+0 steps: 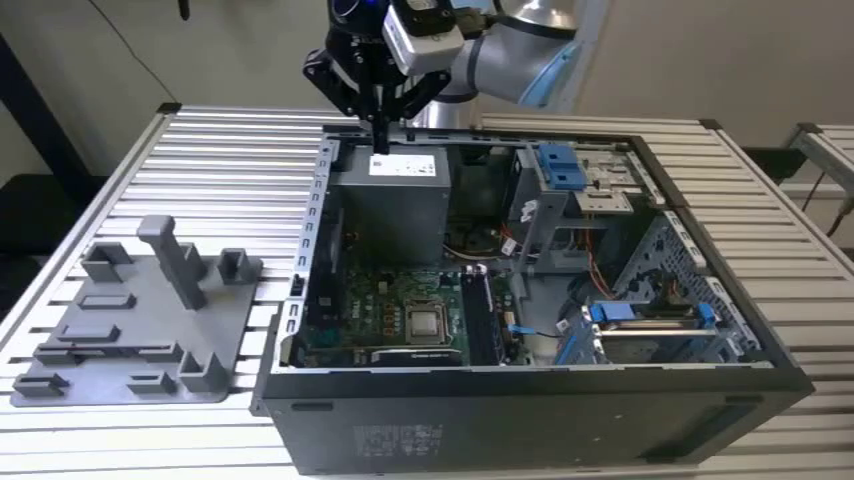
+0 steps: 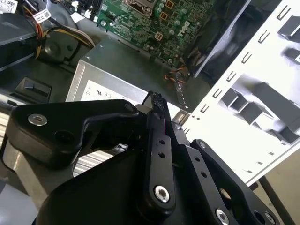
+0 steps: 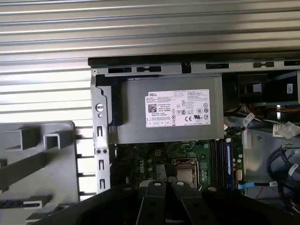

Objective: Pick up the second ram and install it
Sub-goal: 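Reach for the second ram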

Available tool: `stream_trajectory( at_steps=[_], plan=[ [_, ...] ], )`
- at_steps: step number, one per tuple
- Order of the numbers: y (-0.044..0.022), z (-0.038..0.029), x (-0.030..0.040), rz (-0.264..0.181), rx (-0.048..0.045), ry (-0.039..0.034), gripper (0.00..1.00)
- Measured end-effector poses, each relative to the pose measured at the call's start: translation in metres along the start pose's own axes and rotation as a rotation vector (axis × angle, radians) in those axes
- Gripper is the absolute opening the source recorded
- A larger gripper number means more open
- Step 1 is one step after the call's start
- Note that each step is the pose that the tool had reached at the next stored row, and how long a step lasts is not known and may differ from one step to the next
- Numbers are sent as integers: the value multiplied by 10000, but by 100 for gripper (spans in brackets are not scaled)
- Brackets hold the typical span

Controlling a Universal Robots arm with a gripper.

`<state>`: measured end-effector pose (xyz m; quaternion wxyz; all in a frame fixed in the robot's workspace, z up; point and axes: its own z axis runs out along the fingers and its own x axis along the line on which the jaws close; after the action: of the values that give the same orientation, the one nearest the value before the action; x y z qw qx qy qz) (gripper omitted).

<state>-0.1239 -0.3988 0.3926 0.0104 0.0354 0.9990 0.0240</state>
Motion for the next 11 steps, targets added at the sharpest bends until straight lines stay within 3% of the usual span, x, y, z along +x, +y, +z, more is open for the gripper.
stream_trajectory(
  at_steps=[11],
  plan=[
    [-9,4,123,1,2,28,11]
  ],
)
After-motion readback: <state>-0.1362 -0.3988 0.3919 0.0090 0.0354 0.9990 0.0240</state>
